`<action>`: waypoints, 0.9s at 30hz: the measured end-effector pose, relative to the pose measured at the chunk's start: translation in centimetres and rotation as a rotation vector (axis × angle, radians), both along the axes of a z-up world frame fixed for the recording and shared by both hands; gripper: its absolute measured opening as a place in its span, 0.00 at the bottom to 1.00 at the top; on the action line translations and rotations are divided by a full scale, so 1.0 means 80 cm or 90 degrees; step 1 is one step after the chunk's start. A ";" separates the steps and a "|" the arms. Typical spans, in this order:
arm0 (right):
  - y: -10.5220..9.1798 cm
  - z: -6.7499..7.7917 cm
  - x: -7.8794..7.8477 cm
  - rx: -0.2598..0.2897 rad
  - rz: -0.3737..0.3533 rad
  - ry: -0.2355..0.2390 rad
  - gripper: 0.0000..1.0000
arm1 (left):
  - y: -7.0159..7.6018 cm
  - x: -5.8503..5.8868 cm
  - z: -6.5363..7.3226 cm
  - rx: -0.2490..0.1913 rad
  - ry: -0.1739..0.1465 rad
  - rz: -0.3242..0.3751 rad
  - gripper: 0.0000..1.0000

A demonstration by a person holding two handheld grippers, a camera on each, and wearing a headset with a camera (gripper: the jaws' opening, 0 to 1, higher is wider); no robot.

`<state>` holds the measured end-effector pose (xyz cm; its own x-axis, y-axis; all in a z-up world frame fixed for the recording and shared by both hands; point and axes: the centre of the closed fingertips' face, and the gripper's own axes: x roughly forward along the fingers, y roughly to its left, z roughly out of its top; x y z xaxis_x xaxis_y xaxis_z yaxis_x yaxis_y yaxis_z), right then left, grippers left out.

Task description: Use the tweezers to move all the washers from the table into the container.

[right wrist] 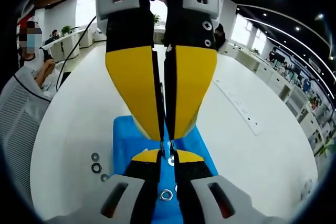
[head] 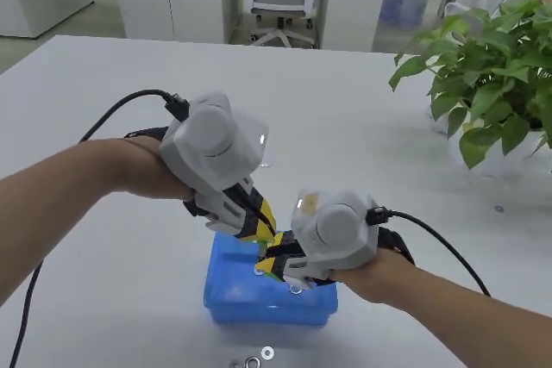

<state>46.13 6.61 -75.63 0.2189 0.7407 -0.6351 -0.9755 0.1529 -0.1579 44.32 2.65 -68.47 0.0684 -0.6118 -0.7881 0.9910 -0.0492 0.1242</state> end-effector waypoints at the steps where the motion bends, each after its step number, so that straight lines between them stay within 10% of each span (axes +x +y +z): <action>1: -0.001 0.002 -0.001 0.001 0.000 -0.002 0.11 | -0.001 -0.001 0.002 0.000 -0.001 -0.001 0.06; 27: -0.007 0.038 -0.058 0.023 -0.006 -0.027 0.11 | -0.002 -0.058 0.036 -0.013 -0.005 -0.010 0.06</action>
<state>41.50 6.09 -72.56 0.2518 0.7606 -0.5984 -0.9667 0.1682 -0.1930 39.71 2.48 -65.56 0.0645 -0.6291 -0.7746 0.9892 -0.0617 0.1326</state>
